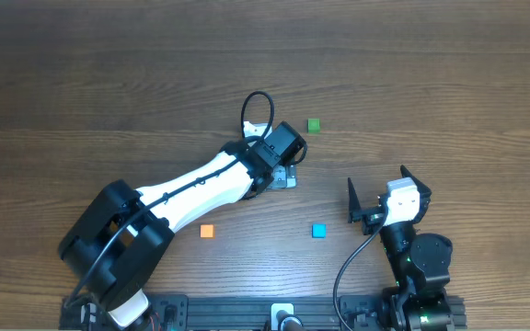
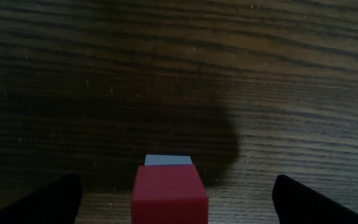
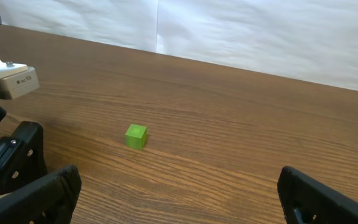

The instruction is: Stack Cubes

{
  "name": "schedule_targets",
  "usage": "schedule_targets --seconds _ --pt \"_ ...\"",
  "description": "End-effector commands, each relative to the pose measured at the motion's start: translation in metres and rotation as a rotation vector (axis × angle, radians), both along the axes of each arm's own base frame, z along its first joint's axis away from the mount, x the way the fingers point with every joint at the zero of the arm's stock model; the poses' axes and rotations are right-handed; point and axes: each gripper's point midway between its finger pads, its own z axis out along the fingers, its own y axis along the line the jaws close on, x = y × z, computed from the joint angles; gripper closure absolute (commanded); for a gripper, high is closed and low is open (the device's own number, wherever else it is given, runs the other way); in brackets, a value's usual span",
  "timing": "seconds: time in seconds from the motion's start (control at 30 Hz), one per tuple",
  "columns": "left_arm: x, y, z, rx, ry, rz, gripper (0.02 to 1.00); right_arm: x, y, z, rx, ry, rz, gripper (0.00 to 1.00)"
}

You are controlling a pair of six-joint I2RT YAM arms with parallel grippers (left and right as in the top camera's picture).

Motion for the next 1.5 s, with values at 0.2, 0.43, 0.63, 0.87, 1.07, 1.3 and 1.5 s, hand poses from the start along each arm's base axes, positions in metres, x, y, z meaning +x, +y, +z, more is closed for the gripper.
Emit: schedule_targets --seconds 0.2,0.43,0.63,0.87,1.07,1.3,1.5 --pt "-0.008 0.014 0.067 -0.056 -0.076 -0.022 0.02 -0.001 0.0 -0.002 -0.003 0.007 0.0 0.009" --pt "-0.056 0.056 0.102 -0.006 -0.024 -0.035 0.02 -0.001 0.0 -0.002 -0.003 0.007 0.0 0.012" --pt "-0.095 0.091 0.065 0.052 0.051 -0.007 0.031 -0.001 0.0 -0.002 -0.003 0.007 0.0 0.012" --pt "-0.117 0.114 0.017 0.078 0.077 -0.001 0.08 -0.001 0.0 -0.002 -0.003 0.007 0.0 0.012" --pt "-0.118 0.115 0.004 0.063 0.063 -0.001 0.102 -0.001 0.0 -0.002 -0.003 0.007 0.0 0.012" --pt "-0.119 0.115 -0.001 0.071 0.076 -0.002 0.115 -0.001 0.0 -0.002 -0.003 0.007 0.0 0.012" --pt "-0.121 0.114 -0.014 0.072 0.092 -0.004 0.121 -0.001 0.0 -0.002 -0.003 0.007 0.0 0.012"
